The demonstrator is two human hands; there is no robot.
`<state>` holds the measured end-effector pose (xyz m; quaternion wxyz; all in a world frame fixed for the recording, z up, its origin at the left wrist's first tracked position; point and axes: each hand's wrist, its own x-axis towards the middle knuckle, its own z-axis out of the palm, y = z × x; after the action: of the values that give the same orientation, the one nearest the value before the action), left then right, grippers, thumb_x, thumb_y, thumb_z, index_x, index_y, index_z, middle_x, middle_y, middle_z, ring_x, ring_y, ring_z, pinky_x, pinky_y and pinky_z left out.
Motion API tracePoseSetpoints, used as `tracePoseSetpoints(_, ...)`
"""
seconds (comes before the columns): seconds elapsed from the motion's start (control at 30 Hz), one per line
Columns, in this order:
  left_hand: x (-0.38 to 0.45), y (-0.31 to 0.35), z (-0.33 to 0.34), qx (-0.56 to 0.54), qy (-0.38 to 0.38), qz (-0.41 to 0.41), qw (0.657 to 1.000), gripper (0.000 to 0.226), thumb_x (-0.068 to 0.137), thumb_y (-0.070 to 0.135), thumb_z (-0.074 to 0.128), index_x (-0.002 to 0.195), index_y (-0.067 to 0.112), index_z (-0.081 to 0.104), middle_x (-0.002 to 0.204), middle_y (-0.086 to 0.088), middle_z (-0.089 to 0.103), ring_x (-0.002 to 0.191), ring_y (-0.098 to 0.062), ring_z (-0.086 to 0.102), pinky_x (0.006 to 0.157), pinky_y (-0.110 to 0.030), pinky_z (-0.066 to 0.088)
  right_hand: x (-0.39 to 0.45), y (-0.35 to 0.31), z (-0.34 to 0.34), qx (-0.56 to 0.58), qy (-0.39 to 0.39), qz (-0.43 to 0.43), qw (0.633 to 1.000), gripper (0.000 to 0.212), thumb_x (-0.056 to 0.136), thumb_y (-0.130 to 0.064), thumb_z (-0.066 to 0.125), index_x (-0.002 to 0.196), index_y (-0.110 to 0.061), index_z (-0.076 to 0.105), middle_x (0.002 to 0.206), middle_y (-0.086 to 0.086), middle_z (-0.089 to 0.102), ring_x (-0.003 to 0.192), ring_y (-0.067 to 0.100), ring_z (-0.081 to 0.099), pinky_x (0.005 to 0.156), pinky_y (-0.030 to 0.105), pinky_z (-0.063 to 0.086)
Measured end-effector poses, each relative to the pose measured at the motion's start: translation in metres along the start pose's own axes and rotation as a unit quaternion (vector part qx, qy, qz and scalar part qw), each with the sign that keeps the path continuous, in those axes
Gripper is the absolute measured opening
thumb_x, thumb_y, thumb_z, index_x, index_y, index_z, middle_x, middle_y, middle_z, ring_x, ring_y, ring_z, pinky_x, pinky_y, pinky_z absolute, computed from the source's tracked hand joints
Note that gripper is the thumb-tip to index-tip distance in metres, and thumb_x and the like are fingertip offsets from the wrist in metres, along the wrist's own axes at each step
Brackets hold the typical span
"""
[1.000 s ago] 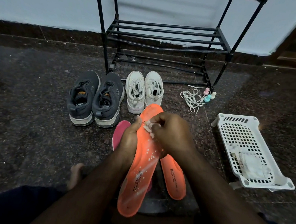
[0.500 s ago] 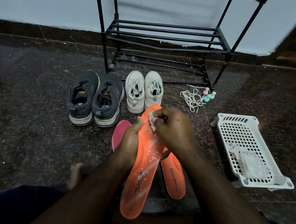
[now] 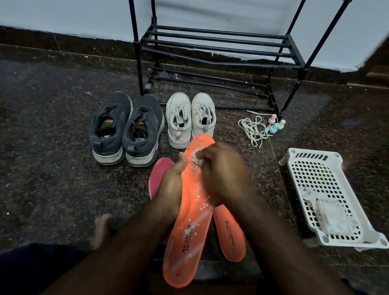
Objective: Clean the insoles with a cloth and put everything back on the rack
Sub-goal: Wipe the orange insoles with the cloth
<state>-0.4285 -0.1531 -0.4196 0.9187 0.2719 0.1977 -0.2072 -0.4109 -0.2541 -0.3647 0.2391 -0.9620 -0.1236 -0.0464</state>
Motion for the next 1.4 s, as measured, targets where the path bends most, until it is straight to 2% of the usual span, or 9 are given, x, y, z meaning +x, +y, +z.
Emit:
tracePoseSetpoints(0.2,0.005,0.002,-0.006,0.041,0.015,0.025,0.999,0.077,0.104,0.052,0.026,0.076,0.006,0.081,0.086,-0.018,0.075,0.077,-0.029,0.074,0.082,-0.041,0.053,-0.002,-0.003,-0.006,-0.062,-0.121,0.012,0.991,0.026,0.083,-0.011,0.059,0.103,-0.021,0.073,0.103,0.002,0.072,0.101,0.021,0.064,0.085,0.028,0.049)
tracePoseSetpoints(0.33,0.005,0.002,-0.005,0.026,0.018,0.039,0.999,0.071,0.102,0.054,0.029,0.089,0.007,0.081,0.101,-0.02,0.073,0.097,-0.034,0.067,0.103,-0.049,0.043,0.0,-0.003,-0.016,0.015,-0.026,0.065,0.997,0.022,0.082,-0.014,0.059,0.096,-0.02,0.075,0.1,0.001,0.073,0.096,0.021,0.066,0.082,0.03,0.051)
tracePoseSetpoints(0.5,-0.004,0.0,0.006,0.027,-0.009,0.016,0.999,0.072,0.104,0.054,0.025,0.097,0.003,0.074,0.087,-0.02,0.075,0.076,-0.031,0.075,0.068,-0.041,0.062,-0.002,-0.004,-0.005,-0.031,-0.064,0.007,0.997,0.029,0.085,-0.014,0.056,0.108,-0.019,0.073,0.106,0.009,0.065,0.102,0.027,0.06,0.085,0.032,0.046)
tracePoseSetpoints(0.7,-0.005,0.003,0.008,0.029,-0.002,0.028,0.999,0.073,0.106,0.051,0.021,0.092,0.002,0.074,0.08,-0.018,0.075,0.069,-0.028,0.075,0.057,-0.036,0.061,0.0,0.0,-0.013,-0.057,-0.108,-0.024,0.992,0.028,0.084,-0.008,0.055,0.102,-0.02,0.072,0.104,0.007,0.06,0.102,0.026,0.058,0.086,0.033,0.048)
tracePoseSetpoints(0.8,-0.004,0.003,0.009,0.017,-0.027,0.023,0.999,0.083,0.106,0.051,0.019,0.073,0.007,0.081,0.083,-0.016,0.076,0.072,-0.026,0.075,0.06,-0.035,0.062,0.0,0.001,-0.012,-0.049,-0.036,-0.025,0.998,0.027,0.085,-0.009,0.055,0.104,-0.02,0.071,0.103,0.004,0.058,0.101,0.025,0.056,0.083,0.032,0.045)
tracePoseSetpoints(1.07,-0.001,0.002,0.004,0.027,-0.016,0.004,1.0,0.079,0.103,0.055,0.023,0.085,0.004,0.081,0.091,-0.019,0.075,0.079,-0.03,0.075,0.068,-0.04,0.062,0.002,0.003,-0.015,-0.099,-0.114,-0.072,0.986,0.03,0.08,-0.007,0.061,0.104,-0.022,0.072,0.104,0.002,0.058,0.103,0.023,0.054,0.088,0.026,0.034)
tracePoseSetpoints(1.17,-0.004,0.003,0.005,0.011,-0.011,0.005,1.0,0.079,0.101,0.06,0.024,0.097,0.003,0.079,0.1,-0.021,0.073,0.09,-0.033,0.073,0.086,-0.045,0.056,0.003,0.007,-0.023,-0.091,-0.131,-0.073,0.984,0.028,0.073,-0.005,0.067,0.092,-0.024,0.073,0.094,-0.002,0.057,0.099,0.021,0.055,0.085,0.025,0.034)
tracePoseSetpoints(1.27,-0.005,0.008,0.003,0.014,-0.037,-0.012,0.999,0.07,0.101,0.059,0.034,0.112,0.003,0.075,0.122,-0.023,0.065,0.116,-0.038,0.059,0.114,-0.055,0.031,0.005,0.012,-0.027,-0.023,-0.036,-0.032,0.999,0.027,0.078,-0.003,0.061,0.089,-0.025,0.073,0.089,-0.006,0.057,0.094,0.018,0.056,0.076,0.025,0.035)
tracePoseSetpoints(1.4,-0.009,0.004,0.008,0.032,-0.034,-0.006,0.999,0.069,0.104,0.05,0.031,0.084,0.007,0.082,0.096,-0.018,0.075,0.085,-0.031,0.074,0.092,-0.049,0.05,0.004,0.007,-0.021,0.003,0.01,-0.008,1.0,0.022,0.085,-0.01,0.061,0.1,-0.022,0.073,0.099,-0.001,0.06,0.094,0.016,0.058,0.077,0.027,0.04)
